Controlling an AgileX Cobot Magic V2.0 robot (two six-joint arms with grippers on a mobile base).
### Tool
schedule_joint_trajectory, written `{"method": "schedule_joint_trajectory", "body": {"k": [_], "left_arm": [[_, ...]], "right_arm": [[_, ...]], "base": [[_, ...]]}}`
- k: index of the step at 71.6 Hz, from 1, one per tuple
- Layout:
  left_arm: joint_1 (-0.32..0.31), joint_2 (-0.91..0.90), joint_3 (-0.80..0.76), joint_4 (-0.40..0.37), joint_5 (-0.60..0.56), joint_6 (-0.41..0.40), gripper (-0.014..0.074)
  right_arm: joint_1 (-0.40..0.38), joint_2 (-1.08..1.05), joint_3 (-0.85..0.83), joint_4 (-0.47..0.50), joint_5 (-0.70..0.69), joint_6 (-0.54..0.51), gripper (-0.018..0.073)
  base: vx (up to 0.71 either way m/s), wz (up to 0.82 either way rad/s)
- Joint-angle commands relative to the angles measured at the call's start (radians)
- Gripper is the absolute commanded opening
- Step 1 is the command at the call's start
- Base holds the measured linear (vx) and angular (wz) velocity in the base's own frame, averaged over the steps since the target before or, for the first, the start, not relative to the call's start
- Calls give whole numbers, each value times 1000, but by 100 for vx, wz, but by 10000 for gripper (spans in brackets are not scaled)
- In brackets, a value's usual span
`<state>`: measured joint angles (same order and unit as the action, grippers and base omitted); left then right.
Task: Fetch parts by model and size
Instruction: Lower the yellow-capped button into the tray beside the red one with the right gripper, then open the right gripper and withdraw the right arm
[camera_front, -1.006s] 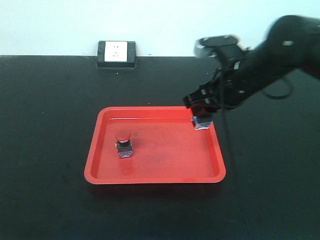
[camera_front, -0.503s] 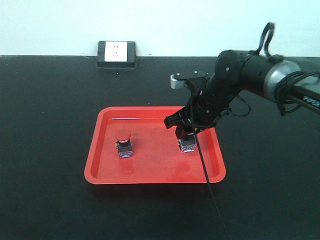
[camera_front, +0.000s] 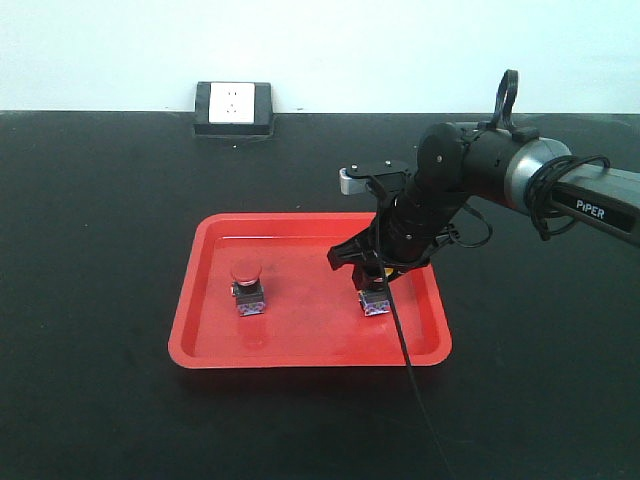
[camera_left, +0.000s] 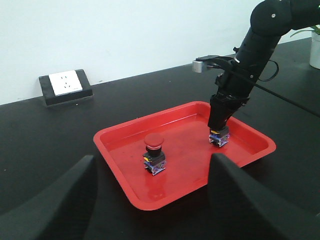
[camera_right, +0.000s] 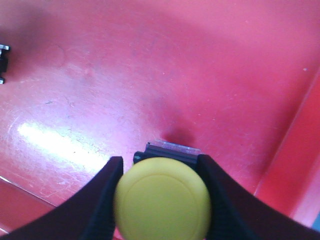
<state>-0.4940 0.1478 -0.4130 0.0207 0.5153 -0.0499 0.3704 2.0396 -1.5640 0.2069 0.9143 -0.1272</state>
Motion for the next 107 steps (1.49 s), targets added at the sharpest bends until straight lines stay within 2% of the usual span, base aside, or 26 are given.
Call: {"method": "schedule_joint_trajectory", "body": {"k": [1,10,16,34,61,78,107], "left_arm": [[-3,12,-23,-4,-81,-1,464],[-3,12,-23,-4,-81,-1,464],[-3,12,-23,-4,-81,-1,464],[-3,12,-23,-4,-81,-1,464],[-3,12,-23,-4,-82,-1,464],[-3,12,-23,-4,-83,-1,464],[-3,12,-23,-4,-93,-1,464]], "right_arm": [[-2,-56,-32,3,-21,-2,455],[-2,-64,-32,3,-9,-2,591],[-2,-86,-32,2,1,-2,624],[-2,-284,-32,-4,41,-3,580],[-2,-724,9,-132,59,-11,539],[-2,-1054,256,-136,-128,-54,539],[-2,-1623,809,-123,-469,-77,539]], "base": [[0,0],[0,0],[0,0],[0,0],[0,0],[0,0],[0,0]]}}
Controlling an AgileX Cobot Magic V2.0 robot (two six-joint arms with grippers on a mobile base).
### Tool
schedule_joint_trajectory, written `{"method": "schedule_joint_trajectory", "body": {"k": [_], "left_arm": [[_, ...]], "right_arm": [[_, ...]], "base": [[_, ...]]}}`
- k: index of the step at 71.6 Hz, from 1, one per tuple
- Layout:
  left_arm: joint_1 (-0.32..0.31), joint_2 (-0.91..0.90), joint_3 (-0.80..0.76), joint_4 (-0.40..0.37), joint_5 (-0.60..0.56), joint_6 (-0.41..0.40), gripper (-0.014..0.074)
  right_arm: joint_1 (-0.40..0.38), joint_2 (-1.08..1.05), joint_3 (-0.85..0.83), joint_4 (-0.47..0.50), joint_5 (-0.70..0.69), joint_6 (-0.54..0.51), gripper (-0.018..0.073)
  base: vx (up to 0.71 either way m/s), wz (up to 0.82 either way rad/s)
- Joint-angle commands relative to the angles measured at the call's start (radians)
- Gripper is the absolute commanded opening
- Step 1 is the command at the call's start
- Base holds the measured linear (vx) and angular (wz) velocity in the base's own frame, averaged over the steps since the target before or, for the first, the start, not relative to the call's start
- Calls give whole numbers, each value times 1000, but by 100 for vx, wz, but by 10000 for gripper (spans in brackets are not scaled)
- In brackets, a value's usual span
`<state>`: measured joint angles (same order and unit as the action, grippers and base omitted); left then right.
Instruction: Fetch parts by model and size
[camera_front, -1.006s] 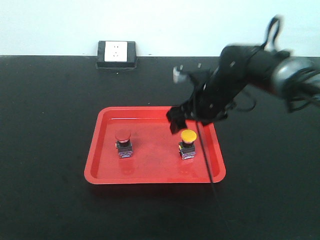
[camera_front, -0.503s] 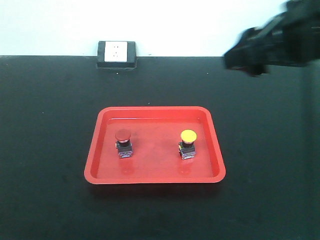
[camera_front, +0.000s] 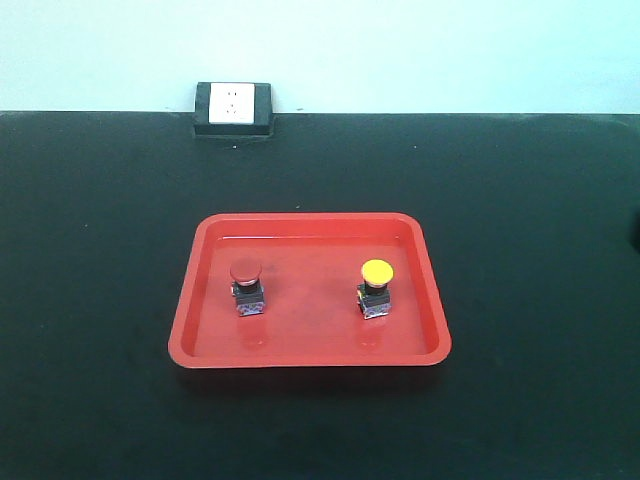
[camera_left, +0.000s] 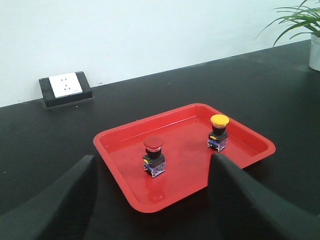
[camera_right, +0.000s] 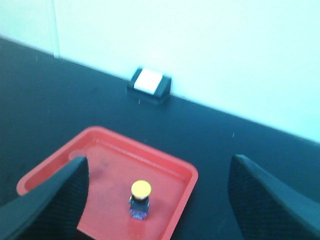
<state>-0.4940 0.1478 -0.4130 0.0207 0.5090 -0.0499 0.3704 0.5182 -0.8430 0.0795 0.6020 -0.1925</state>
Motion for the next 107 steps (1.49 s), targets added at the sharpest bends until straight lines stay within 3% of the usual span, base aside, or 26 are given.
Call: {"method": "schedule_joint_trajectory", "body": {"k": [1,20,28,34,43,50,60,107], "left_arm": [[-3,12,-23,-4,-87,-1,464],[-3,12,-23,-4,-87,-1,462],[-3,12,-23,-5,-87,-1,415],[-3,12,-23,-5,-87,-1,299],[-3,12,-23,-5,-87,-1,-13],[-3,12,-23,-5,-92,0,-9],[-3,12,-23,-4,-112,0,-8],[-3,12,-23,-4,-99,0,-8]], "right_arm": [[-2,-121,115,5,-168,-11,539],[-2,-418,407,5,-307,-11,539],[-2,-470,478,5,-374,-11,539],[-2,-479,496,5,-406,-8,539],[-2,-479,497,8,-408,-7,513],[-2,-479,497,10,-403,-7,383],[-2,-479,497,10,-404,-7,-17],[-2,-479,497,13,-400,-5,-9]], "base": [[0,0],[0,0],[0,0],[0,0],[0,0],[0,0],[0,0],[0,0]]}}
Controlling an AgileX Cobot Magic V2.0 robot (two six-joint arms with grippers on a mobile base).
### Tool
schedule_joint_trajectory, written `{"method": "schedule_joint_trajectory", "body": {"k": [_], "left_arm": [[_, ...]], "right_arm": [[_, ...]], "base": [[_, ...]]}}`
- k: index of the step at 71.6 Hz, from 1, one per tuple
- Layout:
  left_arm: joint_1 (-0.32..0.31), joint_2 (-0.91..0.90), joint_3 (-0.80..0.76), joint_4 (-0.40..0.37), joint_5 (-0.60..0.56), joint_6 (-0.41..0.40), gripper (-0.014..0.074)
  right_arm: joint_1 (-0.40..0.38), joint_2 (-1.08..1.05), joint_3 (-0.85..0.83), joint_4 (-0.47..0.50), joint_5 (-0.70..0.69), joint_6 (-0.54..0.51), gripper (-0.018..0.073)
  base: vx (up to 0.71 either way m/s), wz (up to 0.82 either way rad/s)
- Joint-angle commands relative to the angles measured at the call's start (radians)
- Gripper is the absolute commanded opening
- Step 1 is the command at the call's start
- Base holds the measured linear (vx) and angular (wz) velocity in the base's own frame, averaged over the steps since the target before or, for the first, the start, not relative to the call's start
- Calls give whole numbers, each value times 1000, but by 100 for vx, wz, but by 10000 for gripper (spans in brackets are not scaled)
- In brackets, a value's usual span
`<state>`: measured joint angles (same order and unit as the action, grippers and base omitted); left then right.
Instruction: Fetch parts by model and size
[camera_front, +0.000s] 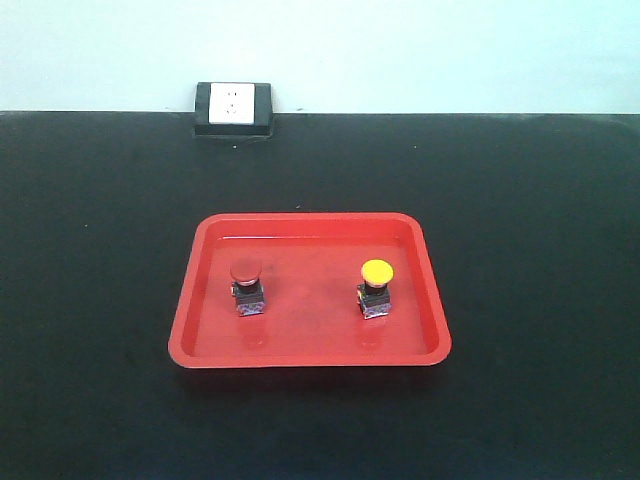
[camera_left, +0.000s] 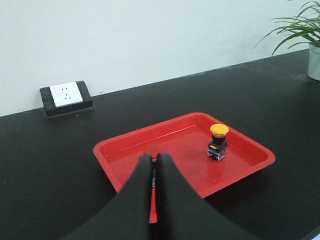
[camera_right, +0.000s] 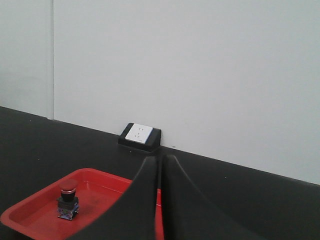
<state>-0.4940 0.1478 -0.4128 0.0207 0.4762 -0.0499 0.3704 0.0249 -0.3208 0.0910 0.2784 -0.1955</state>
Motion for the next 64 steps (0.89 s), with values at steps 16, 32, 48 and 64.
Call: {"method": "schedule_joint_trajectory", "body": {"k": [16,32,48,64], "left_arm": [[21,10,44,-9,-90,0,-8],[260,-50,219,0,-254,0,-7],[457,-172,384,-15,-347,0,-7],[563,-177,442,-31,-432,12,-7]], "right_arm": [[-2,14,-25,1,-77,-2,-9],[-2,14,-25,1,-77,-2,-9],[-2,14,-25,1,-77,-2,-9],[-2,14,-25,1,-78,-2,-10]], "base": [[0,0],[0,0],[0,0],[0,0]]}}
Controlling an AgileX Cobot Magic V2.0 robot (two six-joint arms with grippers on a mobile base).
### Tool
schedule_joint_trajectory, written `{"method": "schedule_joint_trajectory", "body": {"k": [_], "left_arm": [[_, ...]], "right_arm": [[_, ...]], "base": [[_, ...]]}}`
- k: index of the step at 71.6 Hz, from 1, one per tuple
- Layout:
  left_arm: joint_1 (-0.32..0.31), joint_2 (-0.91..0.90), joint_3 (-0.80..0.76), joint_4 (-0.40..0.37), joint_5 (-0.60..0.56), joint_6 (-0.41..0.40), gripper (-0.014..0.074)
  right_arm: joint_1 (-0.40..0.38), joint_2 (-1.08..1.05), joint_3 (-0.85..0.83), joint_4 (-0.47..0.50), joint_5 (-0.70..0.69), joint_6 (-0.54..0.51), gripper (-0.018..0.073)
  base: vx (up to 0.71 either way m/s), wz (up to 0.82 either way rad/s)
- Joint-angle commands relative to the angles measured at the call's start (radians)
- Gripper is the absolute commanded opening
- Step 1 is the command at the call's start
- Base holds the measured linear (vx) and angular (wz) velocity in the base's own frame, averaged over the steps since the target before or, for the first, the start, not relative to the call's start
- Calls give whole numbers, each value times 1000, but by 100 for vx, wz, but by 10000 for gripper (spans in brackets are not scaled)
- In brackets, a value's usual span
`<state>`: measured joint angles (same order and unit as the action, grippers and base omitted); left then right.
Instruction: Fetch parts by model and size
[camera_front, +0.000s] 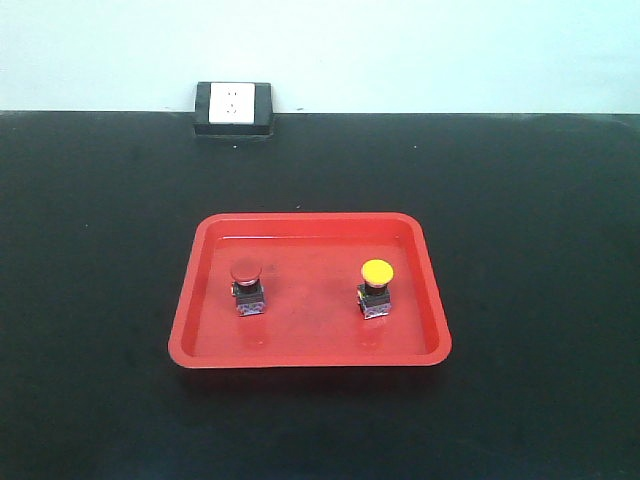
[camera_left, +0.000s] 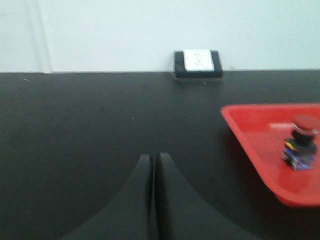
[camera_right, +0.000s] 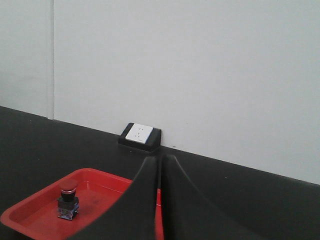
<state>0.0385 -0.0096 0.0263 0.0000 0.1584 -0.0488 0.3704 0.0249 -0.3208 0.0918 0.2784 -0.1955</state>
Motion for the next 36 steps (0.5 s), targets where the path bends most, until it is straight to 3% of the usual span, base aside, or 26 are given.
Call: {"method": "schedule_joint_trajectory", "body": {"k": [1,14,36], "left_arm": [[36,-19,3,-10,-116,17,-7],[58,-19,5,-10,-117,49,-7],[-7,-19,5,-10,-117,40,-7]], "right_arm": [[-2,14,-25,1,-78,-2,-10],[-2,14,-25,1,-78,-2,-10],[-2,14,-25,1,-77,-2,-10]], "base": [[0,0],[0,0],[0,0]]}}
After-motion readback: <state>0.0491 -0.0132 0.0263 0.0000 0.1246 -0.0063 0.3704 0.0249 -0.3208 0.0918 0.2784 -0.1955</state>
